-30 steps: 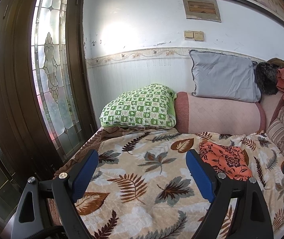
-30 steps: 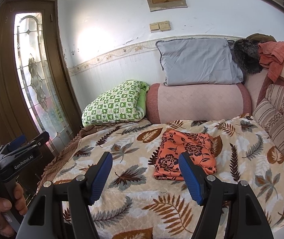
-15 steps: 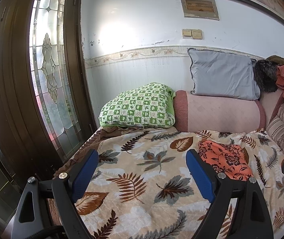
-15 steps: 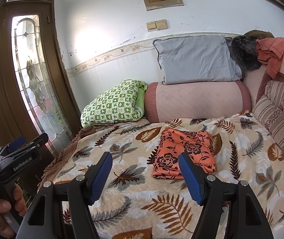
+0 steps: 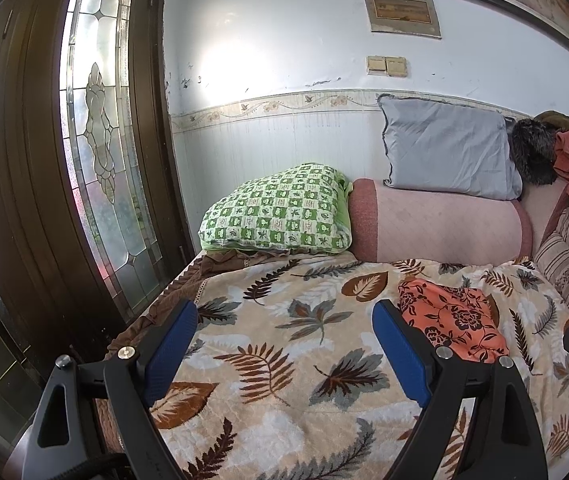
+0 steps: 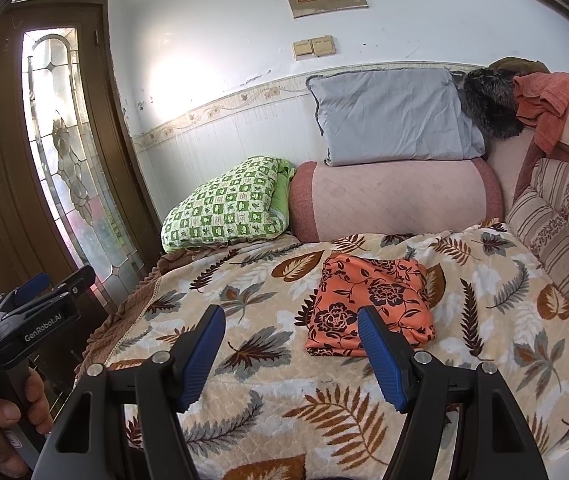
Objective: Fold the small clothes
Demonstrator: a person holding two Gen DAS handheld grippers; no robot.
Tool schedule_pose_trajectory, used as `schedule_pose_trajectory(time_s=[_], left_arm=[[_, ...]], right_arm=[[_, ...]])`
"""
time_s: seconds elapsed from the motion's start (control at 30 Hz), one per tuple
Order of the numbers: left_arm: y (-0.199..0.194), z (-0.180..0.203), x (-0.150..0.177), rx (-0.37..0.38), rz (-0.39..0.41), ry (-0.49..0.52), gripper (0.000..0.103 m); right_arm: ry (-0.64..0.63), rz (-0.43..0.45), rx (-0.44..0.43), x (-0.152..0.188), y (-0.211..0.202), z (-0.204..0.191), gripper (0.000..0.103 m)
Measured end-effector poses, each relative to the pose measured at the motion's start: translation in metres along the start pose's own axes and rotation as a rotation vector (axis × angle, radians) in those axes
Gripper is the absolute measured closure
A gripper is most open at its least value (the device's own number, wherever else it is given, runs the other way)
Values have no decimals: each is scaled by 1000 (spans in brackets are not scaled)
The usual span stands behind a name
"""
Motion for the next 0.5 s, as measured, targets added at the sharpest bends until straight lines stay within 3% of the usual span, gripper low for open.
schedule_pose_trajectory(time_s=[0.5], left_arm=[[0,-1,2,0,-1,2,14]], right_arm=[[0,-5,2,5,1,-2,31]])
Point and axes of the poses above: each gripper's, at about its wrist camera, not at the fingertips, and y roughly the way its jaws point, z to its right, x to its underside, the point moved 10 cm from there along y, roughly the way its jaws point, and after that the axes turned 15 degrees about x, right-handed, at the moved point
